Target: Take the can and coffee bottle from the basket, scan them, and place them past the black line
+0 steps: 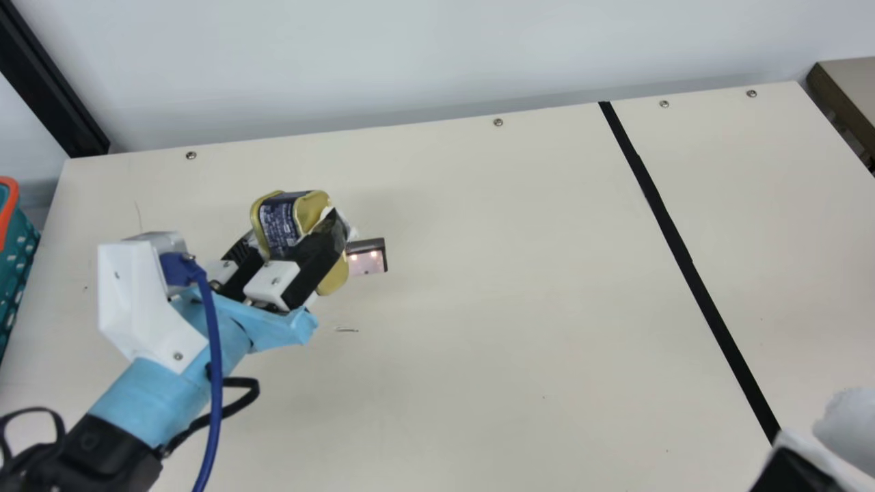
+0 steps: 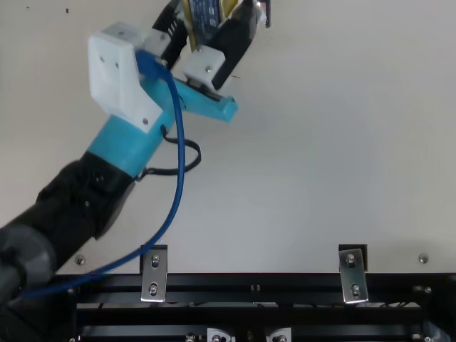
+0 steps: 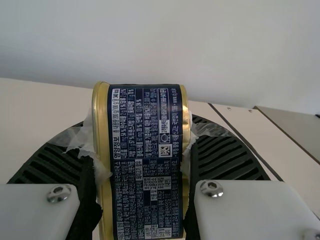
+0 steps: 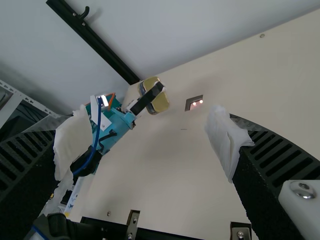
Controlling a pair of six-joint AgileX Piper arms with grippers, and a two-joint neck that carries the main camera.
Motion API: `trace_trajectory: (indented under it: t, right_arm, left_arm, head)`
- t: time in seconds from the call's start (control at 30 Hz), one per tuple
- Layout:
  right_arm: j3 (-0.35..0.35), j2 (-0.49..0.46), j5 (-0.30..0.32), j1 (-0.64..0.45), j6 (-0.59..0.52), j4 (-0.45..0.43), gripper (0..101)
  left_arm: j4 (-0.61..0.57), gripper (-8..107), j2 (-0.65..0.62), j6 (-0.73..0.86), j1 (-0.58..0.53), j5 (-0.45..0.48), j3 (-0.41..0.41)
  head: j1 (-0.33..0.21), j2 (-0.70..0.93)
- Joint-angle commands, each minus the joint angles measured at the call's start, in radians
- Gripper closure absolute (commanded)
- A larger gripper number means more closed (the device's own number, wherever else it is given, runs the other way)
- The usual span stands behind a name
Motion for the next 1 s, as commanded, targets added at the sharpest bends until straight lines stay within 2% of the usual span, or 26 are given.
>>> trace_trajectory:
  t: [0.0,0.33,0.67,0.97]
  right_arm:
    - [0.0,0.0,0.0,0.0,0.0,0.0,0]
    - [0.0,0.0,0.0,0.0,0.0,0.0,0]
    - [0.0,0.0,0.0,0.0,0.0,0.0,0]
    - [0.0,0.0,0.0,0.0,0.0,0.0,0]
  left_arm:
    - [0.078,89,0.025,-0.032,0.034,-0.013,-0.01]
    - [0.205,89,0.135,-0.081,0.126,-0.084,-0.075]
    - [0.179,89,0.234,-0.026,0.116,-0.143,-0.158]
    - [0.132,89,0.316,0.022,0.081,-0.143,-0.262]
  head:
    - [-0.013,-0.006]
    - [-0.013,-0.006]
    - [-0.013,-0.006]
    - [-0.013,-0.006]
